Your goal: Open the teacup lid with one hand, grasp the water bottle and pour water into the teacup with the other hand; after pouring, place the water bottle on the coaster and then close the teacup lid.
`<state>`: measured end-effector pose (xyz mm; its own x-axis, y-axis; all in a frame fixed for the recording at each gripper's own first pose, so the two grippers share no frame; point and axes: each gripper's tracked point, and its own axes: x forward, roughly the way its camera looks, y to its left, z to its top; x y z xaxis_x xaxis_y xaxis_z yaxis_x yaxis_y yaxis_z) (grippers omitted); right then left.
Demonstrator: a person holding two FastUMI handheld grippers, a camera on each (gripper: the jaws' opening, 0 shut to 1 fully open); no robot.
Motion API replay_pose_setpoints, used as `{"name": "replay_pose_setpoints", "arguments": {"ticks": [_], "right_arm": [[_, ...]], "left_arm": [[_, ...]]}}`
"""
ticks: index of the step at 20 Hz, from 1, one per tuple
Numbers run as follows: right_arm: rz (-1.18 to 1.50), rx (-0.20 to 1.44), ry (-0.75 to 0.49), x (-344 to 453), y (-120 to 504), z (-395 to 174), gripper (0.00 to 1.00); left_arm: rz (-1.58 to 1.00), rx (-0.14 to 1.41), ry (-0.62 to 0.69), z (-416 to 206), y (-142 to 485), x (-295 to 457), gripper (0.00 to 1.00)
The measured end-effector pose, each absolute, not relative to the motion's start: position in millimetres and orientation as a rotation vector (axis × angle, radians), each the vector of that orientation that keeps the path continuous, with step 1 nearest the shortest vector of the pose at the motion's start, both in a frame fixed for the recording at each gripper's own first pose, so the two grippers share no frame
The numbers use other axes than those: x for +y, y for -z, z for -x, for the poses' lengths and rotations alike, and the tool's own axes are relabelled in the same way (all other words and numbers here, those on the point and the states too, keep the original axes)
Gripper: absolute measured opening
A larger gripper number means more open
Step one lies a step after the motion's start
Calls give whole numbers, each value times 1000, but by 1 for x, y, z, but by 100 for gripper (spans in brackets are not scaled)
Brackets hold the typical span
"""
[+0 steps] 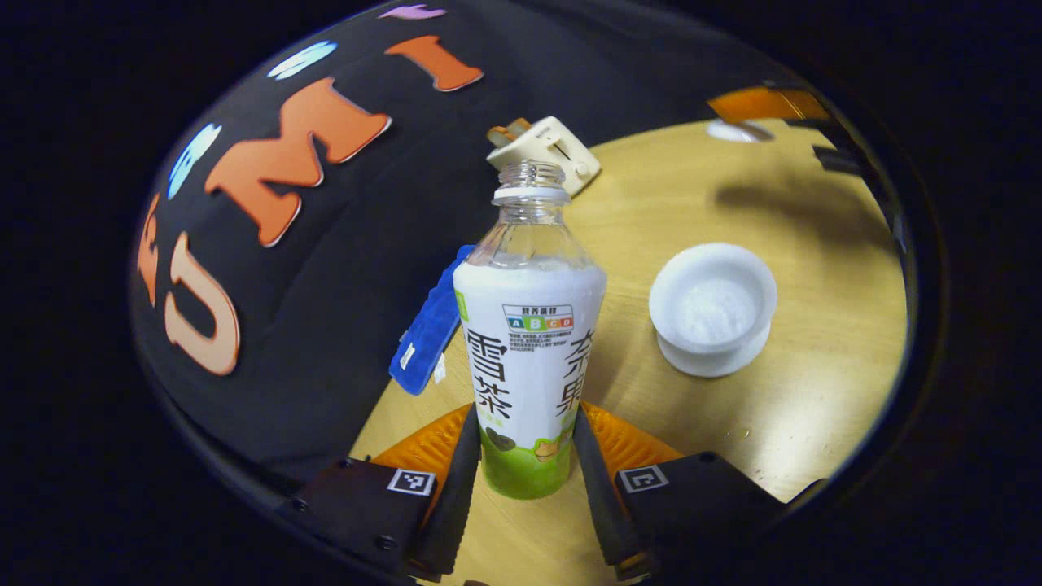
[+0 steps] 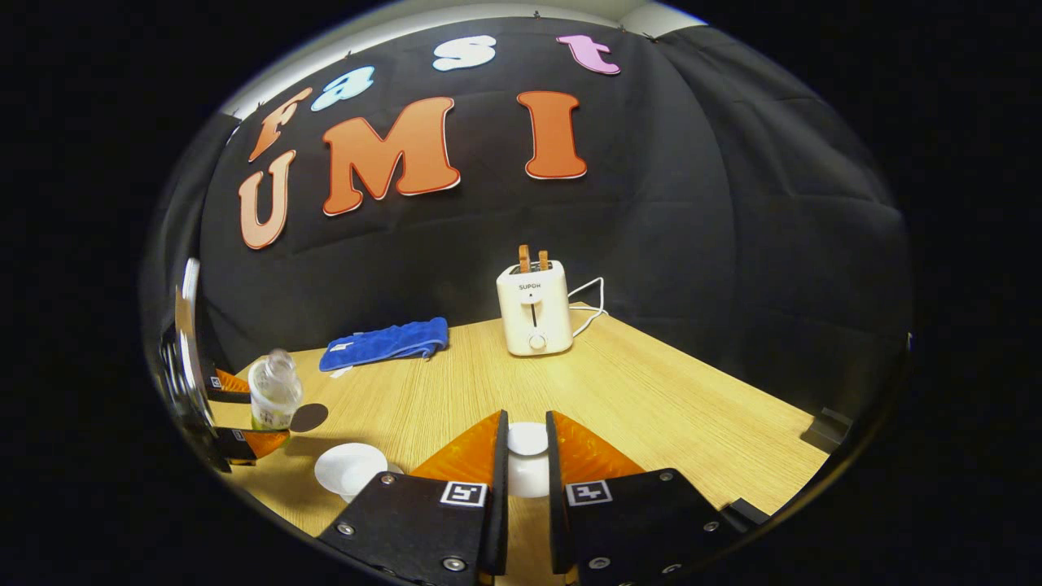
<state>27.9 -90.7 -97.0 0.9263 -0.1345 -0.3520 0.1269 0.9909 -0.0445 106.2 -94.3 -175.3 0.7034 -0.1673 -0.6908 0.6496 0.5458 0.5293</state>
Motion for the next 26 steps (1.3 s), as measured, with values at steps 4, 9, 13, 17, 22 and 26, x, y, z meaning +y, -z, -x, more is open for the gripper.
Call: {"name": "replay_pose_setpoints", "arguments": {"ticks": [4, 9, 13, 17, 22, 26], "right_arm": [[30, 369, 126, -86, 100, -28, 21], [46, 369, 119, -82, 100, -28, 21], [50, 375, 124, -84, 102, -29, 22], [48, 390, 131, -87, 107, -29, 21], [48, 387, 126, -85, 106, -30, 21], [47, 392, 118, -81, 109, -30, 21]], "left_arm": [[-475, 605, 421, -146, 152, -81, 63], [-172, 589, 281, -193, 152, -42, 67], [-71, 541, 248, -194, 137, -38, 64], [-51, 592, 233, -191, 158, -32, 65], [-43, 593, 214, -192, 164, -27, 65], [-56, 593, 220, -189, 163, -27, 68]]}}
